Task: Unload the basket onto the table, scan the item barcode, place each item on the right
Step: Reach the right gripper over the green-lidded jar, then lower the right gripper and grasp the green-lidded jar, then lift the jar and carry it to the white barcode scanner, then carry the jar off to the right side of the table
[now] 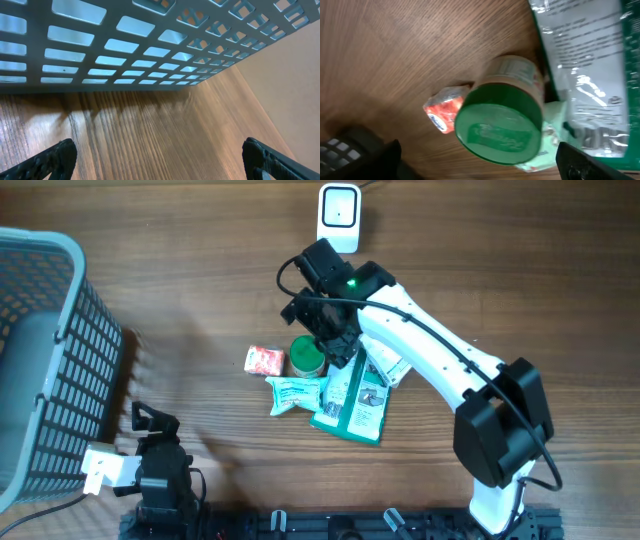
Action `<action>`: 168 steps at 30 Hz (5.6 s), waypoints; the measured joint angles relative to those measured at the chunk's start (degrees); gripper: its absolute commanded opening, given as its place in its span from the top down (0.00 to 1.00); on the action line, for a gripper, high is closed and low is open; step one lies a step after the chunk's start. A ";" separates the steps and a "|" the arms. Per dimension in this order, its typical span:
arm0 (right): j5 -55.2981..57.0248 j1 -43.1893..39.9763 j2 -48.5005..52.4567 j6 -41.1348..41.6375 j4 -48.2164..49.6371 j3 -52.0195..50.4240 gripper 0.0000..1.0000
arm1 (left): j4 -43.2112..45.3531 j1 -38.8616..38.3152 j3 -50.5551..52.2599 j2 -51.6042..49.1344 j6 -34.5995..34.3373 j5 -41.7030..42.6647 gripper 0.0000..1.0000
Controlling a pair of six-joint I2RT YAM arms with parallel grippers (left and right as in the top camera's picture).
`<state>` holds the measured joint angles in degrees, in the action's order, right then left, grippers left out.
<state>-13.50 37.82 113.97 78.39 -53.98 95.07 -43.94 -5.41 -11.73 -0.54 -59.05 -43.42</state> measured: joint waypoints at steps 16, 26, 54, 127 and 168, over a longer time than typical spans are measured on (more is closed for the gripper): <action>-1.29 2.01 3.78 5.35 0.81 3.10 0.00 | 0.00 0.00 0.00 0.00 0.00 0.00 0.00; 3.87 2.03 4.90 -0.90 -24.15 18.10 0.00 | 0.00 0.00 0.00 0.00 0.00 0.00 0.00; 7.89 2.38 8.46 -4.17 -11.47 10.38 0.00 | 15.54 0.00 0.22 0.02 10.64 4.98 0.00; -3.32 -18.75 11.91 -61.27 -10.67 27.50 0.33 | 11.56 0.00 2.43 -0.31 42.47 19.32 0.00; 31.21 -46.71 1.31 -58.36 -8.61 27.21 0.32 | 11.56 -0.02 2.43 -0.42 42.47 19.32 0.00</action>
<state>17.72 -8.88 115.28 20.03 -62.59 122.28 -32.38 -5.43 -9.30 -0.95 -16.58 -24.10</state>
